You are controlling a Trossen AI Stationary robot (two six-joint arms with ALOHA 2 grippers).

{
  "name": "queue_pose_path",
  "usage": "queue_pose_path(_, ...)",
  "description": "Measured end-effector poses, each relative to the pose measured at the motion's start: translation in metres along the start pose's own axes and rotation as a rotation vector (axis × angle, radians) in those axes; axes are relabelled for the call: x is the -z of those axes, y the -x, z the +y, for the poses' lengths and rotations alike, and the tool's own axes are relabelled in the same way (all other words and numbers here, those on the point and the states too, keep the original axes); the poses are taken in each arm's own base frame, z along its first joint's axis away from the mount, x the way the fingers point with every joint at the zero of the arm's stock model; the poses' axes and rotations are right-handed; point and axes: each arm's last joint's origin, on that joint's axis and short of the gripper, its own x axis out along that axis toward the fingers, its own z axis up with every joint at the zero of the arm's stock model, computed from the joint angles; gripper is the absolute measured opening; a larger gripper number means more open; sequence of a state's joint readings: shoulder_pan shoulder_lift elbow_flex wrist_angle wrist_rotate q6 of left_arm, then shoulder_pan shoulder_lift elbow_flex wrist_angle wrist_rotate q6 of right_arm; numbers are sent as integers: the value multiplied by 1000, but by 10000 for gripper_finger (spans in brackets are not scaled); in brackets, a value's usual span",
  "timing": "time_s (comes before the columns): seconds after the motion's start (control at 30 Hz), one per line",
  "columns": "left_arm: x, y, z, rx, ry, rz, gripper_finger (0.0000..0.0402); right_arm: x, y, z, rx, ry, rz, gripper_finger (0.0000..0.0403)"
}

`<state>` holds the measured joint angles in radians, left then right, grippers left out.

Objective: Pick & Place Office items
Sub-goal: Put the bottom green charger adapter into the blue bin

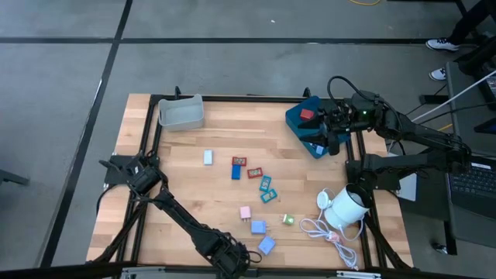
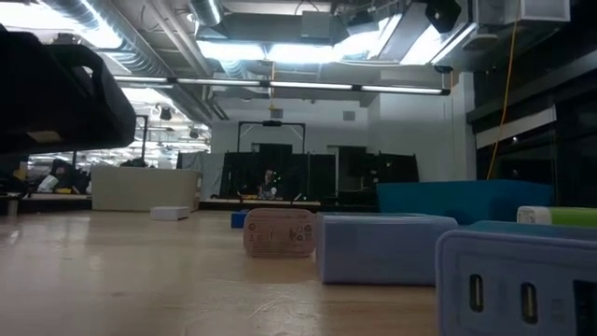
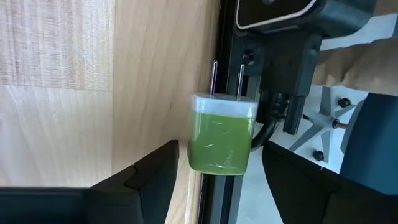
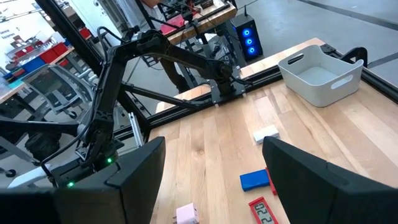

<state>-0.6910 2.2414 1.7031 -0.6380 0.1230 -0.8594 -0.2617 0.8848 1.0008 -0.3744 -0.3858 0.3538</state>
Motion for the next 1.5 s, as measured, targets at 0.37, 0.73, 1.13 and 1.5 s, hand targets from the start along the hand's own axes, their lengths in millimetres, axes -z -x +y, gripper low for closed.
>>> queue_pose_path(0.37, 1, 0, 3, -8, -14, 33, 216, 0, 0, 0, 0, -1, 0, 277)
queue_pose_path(0.73, -13, 3, 15, -12, 3, 15, 216, 0, 0, 0, 1, -1, 0, 277)
queue_pose_path(1.13, -22, 4, 18, -2, -30, -44, 216, 0, 0, 0, 3, 2, -1, 277)
queue_pose_path(1.5, -35, 6, 29, -7, -106, -69, 216, 0, 0, 0, 3, 3, -1, 277)
